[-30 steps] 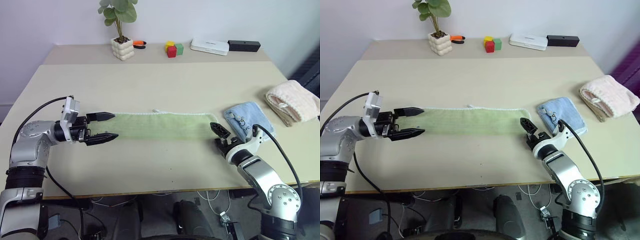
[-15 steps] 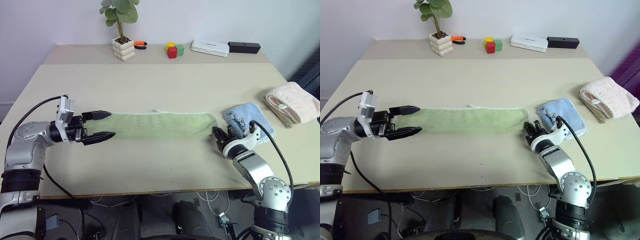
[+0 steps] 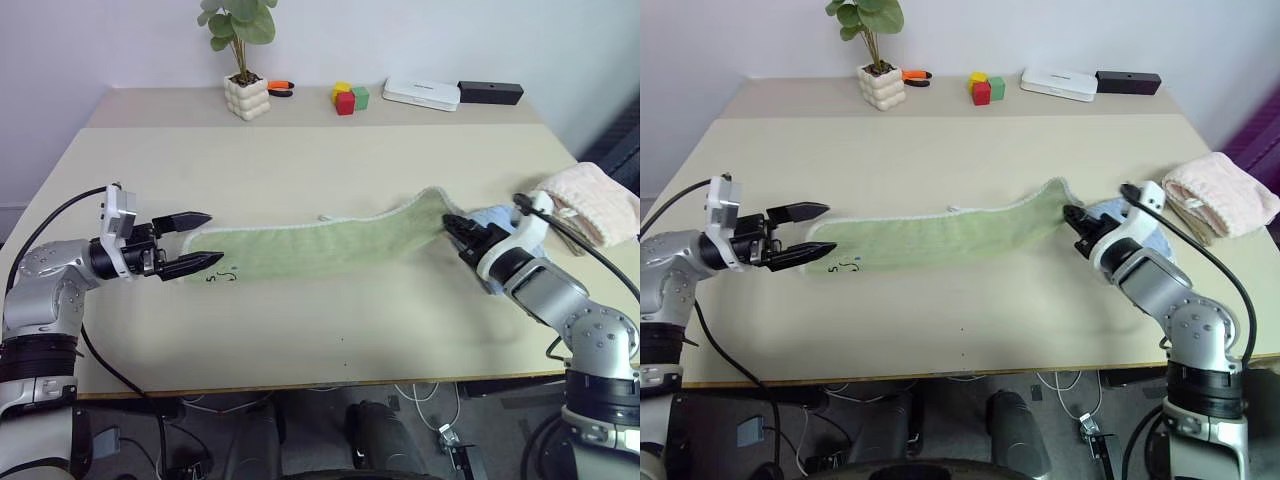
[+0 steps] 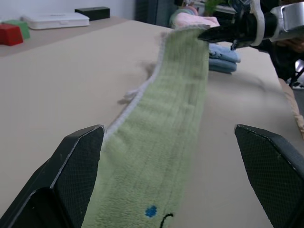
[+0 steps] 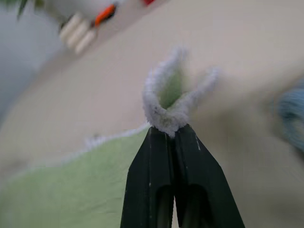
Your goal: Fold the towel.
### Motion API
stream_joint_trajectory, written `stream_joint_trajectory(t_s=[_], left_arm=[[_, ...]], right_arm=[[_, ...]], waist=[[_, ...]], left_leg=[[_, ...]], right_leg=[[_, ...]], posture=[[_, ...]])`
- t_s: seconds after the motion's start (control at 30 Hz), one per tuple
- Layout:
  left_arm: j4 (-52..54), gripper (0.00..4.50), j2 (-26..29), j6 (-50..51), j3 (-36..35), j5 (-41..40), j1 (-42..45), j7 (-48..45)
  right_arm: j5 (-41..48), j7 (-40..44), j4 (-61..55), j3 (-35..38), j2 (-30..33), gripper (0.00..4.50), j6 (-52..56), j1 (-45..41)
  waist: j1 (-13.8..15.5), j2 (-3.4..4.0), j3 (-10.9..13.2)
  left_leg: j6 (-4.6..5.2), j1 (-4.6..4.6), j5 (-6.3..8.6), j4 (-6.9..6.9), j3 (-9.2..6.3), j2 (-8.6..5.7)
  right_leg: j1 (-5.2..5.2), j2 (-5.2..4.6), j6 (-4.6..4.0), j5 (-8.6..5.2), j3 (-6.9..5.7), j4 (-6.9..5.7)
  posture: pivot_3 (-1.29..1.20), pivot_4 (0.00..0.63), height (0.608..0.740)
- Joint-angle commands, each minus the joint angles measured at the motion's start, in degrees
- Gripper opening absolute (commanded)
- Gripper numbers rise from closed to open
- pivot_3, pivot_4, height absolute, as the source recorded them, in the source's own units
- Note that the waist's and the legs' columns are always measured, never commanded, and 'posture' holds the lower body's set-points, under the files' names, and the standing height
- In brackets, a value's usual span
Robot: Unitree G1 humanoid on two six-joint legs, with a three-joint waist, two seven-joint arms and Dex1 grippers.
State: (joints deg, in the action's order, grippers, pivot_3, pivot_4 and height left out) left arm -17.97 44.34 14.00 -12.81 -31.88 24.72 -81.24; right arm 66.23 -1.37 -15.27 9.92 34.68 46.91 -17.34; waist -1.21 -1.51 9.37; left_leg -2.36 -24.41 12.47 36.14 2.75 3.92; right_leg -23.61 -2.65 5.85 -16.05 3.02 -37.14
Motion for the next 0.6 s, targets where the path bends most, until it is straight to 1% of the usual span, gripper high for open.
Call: stream_joint_trajectory(t_s=[0.03, 0.1, 0.2, 0.3, 0.4, 0.5, 0.6], left_arm=[[0.95, 4.5, 0.74, -1.17, -2.16, -0.69, 0.25, 0.33], [1.3, 4.5, 0.81, -1.21, -2.53, -0.89, -0.21, 0.62], [1.74, 4.5, 0.95, -1.38, -3.25, -1.1, -0.94, 1.1], [2.15, 4.5, 1.05, -1.26, -4.03, -1.36, -1.6, 1.26], [2.9, 4.5, 1.06, -1.27, -4.54, -1.6, -2.46, 1.63], [3.81, 4.5, 0.97, -1.31, -5.18, -1.94, -3.51, 2.18], [5.65, 4.5, 0.92, -0.98, -6.01, -2.52, -5.23, 2.88]], right_arm=[[-6.51, 7.44, -6.21, -6.17, 1.02, 0.05, -0.4, -3.2], [-11.04, 10.52, -8.11, -10.27, 1.52, 0.05, -0.6, -4.73], [-16.53, 14.42, -9.44, -16.45, -0.39, 0.05, -1.08, -7.89], [-18.78, 15.93, -8.16, -18.68, -4.39, 0.05, -1.27, -9.78], [-23.7, 18.76, -5.4, -22.72, -7.47, 0.05, -2.25, -11.56], [-26.33, 19.52, -1.4, -24.74, -12.69, 0.05, -2.13, -13.88], [-28.82, 20.7, 0.61, -26.96, -16.41, 0.05, -1.37, -14.63]], waist=[[0.05, 0.0, 0.0], [0.18, -0.01, 0.0], [0.25, -0.02, 0.01], [0.3, -0.03, 0.01], [0.37, -0.04, 0.01], [0.29, -0.05, 0.0], [0.22, -0.04, 0.0]], left_leg=[[0.0, 0.0, 0.0, -0.01, -0.01, 0.01], [0.0, -0.03, 0.0, 0.01, -0.01, 0.01], [0.0, -0.06, 0.0, 0.04, 0.01, 0.0], [0.0, -0.06, 0.0, 0.04, 0.01, 0.0], [0.0, -0.08, 0.0, 0.05, 0.02, 0.0], [0.0, -0.07, 0.0, 0.06, 0.03, 0.0], [0.0, -0.07, 0.0, 0.04, 0.03, 0.0]], right_leg=[[0.0, 0.01, 0.01, 0.0, -0.01, -0.01], [-0.01, 0.01, 0.01, 0.0, -0.02, -0.01], [-0.03, -0.01, 0.0, 0.0, -0.01, 0.0], [-0.04, -0.01, 0.0, 0.0, -0.01, -0.01], [-0.05, -0.01, 0.0, 0.0, -0.02, -0.02], [-0.05, -0.01, 0.0, 0.0, -0.02, -0.04], [-0.08, -0.01, 0.02, 0.01, -0.02, -0.08]], posture=[[0.0, 0.15, 0.74], [0.0, 0.15, 0.74], [0.0, 0.15, 0.74], [0.0, 0.15, 0.74], [0.0, 0.15, 0.74], [0.0, 0.15, 0.74], [0.0, 0.15, 0.74]])
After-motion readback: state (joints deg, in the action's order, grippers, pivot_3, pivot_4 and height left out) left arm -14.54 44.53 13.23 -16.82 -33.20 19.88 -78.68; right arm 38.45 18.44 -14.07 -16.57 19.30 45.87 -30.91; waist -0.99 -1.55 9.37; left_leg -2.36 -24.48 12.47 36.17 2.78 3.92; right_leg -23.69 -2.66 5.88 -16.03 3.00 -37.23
